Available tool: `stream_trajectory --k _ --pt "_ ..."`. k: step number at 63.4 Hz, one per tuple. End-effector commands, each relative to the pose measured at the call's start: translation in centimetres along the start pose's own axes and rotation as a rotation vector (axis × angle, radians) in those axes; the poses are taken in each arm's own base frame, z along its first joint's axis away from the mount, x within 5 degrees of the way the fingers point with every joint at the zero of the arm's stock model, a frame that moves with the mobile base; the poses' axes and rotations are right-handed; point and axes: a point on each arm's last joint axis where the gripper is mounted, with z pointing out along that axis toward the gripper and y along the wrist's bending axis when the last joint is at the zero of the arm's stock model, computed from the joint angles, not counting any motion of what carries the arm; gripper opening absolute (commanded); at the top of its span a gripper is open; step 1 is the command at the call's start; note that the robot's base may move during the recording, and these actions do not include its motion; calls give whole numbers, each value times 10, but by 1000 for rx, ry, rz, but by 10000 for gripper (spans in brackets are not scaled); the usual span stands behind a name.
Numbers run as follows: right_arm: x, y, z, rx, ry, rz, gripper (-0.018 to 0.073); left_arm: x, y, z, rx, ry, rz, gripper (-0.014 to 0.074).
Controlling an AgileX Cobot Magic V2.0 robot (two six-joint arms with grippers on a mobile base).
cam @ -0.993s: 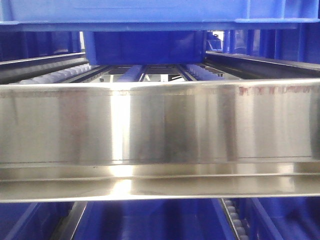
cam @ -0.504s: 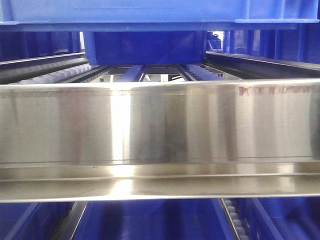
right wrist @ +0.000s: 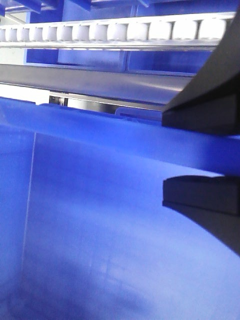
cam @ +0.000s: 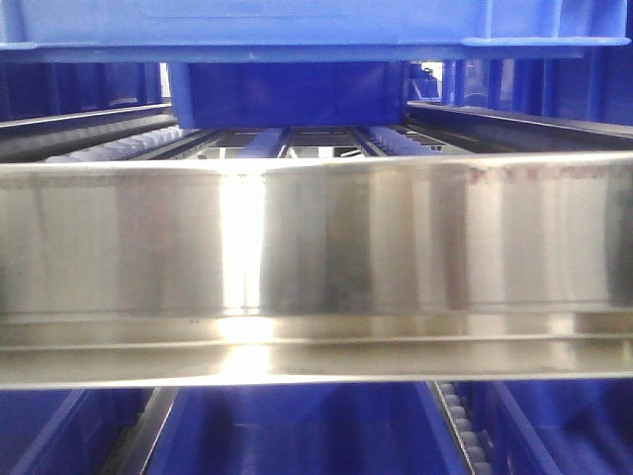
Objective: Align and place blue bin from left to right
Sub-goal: 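Pull the raised blue bin back toward the robot, clear of the rack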
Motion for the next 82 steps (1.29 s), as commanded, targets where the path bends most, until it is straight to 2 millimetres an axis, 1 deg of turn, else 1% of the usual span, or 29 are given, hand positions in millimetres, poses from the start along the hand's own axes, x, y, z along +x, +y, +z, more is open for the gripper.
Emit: stream_trajectory --k 1,49,82 --pt "-9 -2 -16 22 -107 -47 -76 -9 3 -21 3 -127 8 -16" --pt "-9 -2 -16 22 -109 -47 -76 -9 3 -21 3 -127 8 -16" --pt "-14 -1 -17 15 -164 -48 -76 -9 3 -21 3 -127 8 -16"
